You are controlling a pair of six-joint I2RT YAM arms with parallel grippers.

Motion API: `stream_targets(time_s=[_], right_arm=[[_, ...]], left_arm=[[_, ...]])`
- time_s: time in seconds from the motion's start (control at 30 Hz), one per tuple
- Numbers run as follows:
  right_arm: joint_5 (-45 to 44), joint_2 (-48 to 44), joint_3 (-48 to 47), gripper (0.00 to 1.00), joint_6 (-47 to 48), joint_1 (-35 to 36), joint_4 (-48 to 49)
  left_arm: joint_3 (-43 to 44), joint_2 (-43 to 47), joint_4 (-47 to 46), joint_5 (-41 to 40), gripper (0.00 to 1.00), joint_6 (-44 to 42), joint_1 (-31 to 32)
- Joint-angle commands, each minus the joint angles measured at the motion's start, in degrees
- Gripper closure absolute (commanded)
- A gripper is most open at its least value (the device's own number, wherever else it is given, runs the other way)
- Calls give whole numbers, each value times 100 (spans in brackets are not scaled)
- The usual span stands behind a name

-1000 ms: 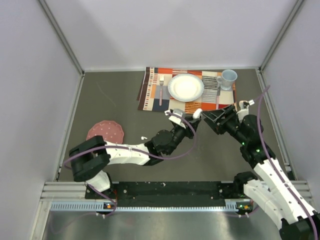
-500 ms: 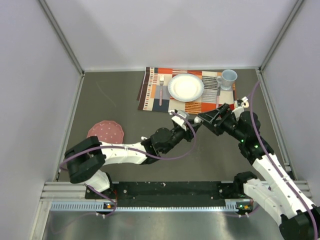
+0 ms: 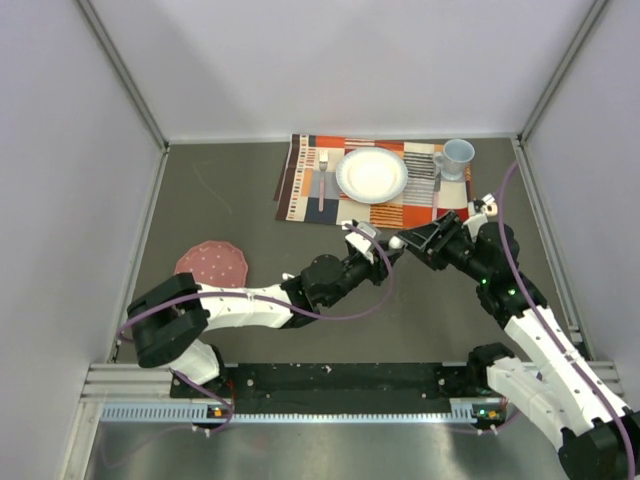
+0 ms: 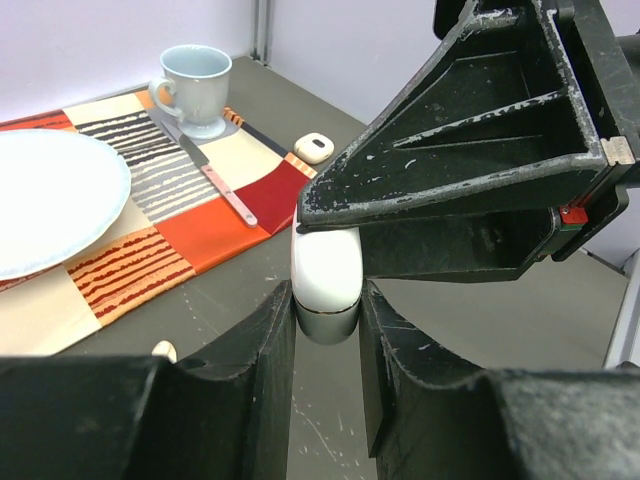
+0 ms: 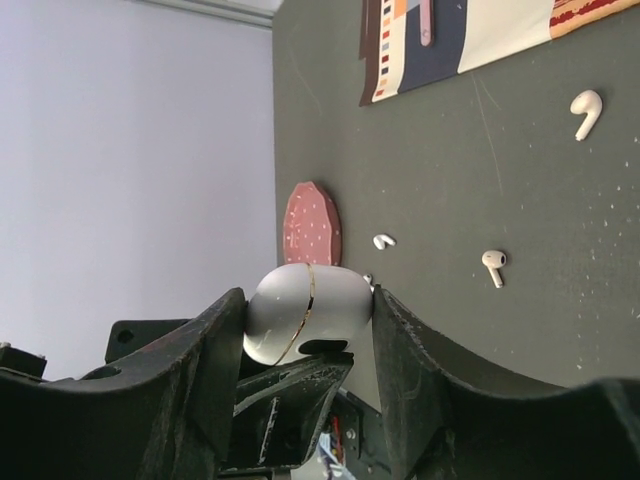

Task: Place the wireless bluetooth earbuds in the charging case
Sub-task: Pass from the left arm to the right

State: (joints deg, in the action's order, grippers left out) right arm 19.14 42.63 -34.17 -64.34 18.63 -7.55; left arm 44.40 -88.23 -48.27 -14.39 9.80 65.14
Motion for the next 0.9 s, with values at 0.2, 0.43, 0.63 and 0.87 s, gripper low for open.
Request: stream_targets(time_s=[0.2, 0.43, 0.63, 0.87], right_arm=[[240, -150, 148, 44, -351, 79, 605], [266, -89, 244, 51, -457, 88, 711], [257, -106, 359, 64, -641, 79, 992], [222, -229, 780, 68, -1308, 79, 1571]], left_arm=[[130, 209, -139, -37, 78, 30, -11], [121, 236, -148, -28, 78, 39, -11], [113, 209, -226, -99, 70, 118, -11], [-168, 245, -866, -354, 43, 390, -11]])
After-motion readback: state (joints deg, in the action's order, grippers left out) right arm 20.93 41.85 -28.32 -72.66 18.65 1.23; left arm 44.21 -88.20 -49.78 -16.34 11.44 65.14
